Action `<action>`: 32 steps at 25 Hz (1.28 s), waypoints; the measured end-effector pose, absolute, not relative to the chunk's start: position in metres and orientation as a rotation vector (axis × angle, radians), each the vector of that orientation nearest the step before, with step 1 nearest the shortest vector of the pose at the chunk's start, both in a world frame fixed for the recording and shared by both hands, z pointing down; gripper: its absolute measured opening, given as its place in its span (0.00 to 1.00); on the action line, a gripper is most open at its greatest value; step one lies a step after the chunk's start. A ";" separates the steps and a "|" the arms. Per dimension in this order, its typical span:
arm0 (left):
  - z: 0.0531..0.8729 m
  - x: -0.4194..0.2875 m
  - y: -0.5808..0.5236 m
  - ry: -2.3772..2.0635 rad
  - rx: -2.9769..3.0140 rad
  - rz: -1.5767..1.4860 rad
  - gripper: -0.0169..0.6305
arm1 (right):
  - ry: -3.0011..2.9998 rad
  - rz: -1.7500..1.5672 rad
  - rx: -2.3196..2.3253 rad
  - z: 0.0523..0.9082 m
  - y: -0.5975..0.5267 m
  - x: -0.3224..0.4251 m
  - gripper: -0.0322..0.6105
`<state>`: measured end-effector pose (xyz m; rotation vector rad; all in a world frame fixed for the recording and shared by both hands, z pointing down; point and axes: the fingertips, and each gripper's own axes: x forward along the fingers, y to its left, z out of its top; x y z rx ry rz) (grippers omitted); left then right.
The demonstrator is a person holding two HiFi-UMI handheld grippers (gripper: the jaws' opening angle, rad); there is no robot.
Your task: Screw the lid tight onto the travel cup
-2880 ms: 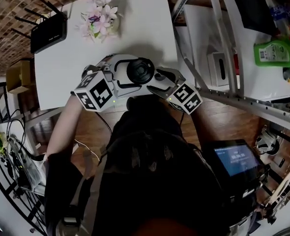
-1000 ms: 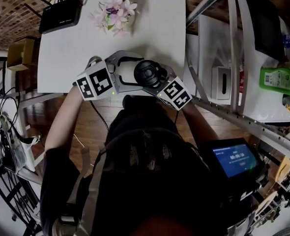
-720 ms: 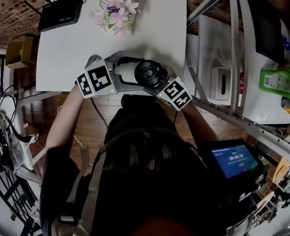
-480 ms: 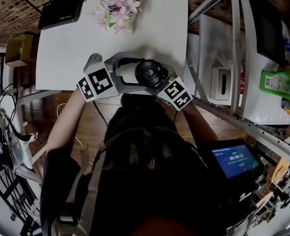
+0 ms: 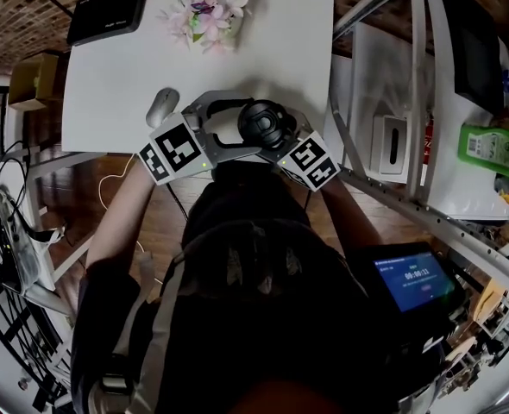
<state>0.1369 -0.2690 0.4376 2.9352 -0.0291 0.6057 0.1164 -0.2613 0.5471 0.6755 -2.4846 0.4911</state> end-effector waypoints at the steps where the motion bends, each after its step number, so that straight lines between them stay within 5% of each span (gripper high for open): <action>1: 0.437 0.137 -0.269 -0.014 2.948 0.616 0.57 | -2.485 0.493 0.676 0.547 -0.261 0.116 0.66; 13: 0.438 0.129 -0.262 0.265 3.065 0.880 0.58 | -2.484 0.505 0.667 0.549 -0.261 0.117 0.66; 32: 0.441 0.130 -0.262 0.018 3.060 0.812 0.57 | -2.483 0.508 0.674 0.550 -0.261 0.116 0.66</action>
